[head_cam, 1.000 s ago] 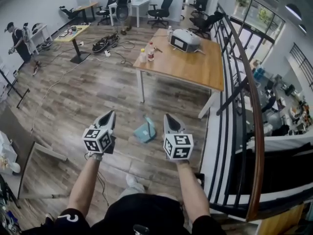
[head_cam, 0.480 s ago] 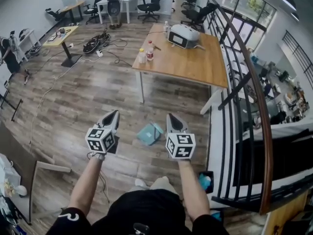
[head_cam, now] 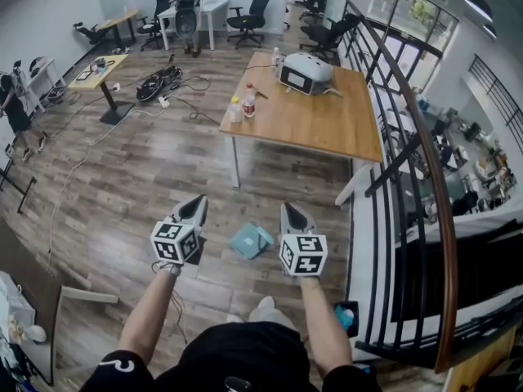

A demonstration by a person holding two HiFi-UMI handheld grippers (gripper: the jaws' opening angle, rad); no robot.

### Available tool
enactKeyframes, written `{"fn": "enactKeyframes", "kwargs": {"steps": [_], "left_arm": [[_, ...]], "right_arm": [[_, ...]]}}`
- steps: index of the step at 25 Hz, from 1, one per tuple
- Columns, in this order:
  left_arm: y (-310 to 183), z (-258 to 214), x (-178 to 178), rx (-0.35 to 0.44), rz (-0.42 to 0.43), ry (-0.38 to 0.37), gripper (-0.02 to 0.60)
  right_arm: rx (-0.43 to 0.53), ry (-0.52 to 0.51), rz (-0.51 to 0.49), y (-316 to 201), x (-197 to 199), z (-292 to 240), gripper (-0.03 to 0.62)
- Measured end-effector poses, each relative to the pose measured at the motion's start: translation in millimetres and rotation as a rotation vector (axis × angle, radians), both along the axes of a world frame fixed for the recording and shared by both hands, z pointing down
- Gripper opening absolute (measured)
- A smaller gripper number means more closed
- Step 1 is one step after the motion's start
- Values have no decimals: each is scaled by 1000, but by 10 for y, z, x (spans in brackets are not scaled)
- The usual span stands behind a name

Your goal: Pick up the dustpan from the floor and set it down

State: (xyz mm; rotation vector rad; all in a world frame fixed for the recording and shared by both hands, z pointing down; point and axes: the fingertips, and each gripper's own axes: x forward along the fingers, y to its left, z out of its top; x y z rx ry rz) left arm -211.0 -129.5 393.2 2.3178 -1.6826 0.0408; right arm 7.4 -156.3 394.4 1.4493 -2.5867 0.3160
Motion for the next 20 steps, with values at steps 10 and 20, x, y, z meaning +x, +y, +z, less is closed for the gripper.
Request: {"fn": "enactKeyframes", "kwargs": {"steps": [10, 20], "left_arm": [[-310, -35, 259, 5, 11, -17, -3], [-363, 154, 444, -31, -20, -54, -3]], "right_arm": [[-5, 2, -23, -322, 140, 24, -6], [-12, 11, -61, -457, 372, 173, -6]]}}
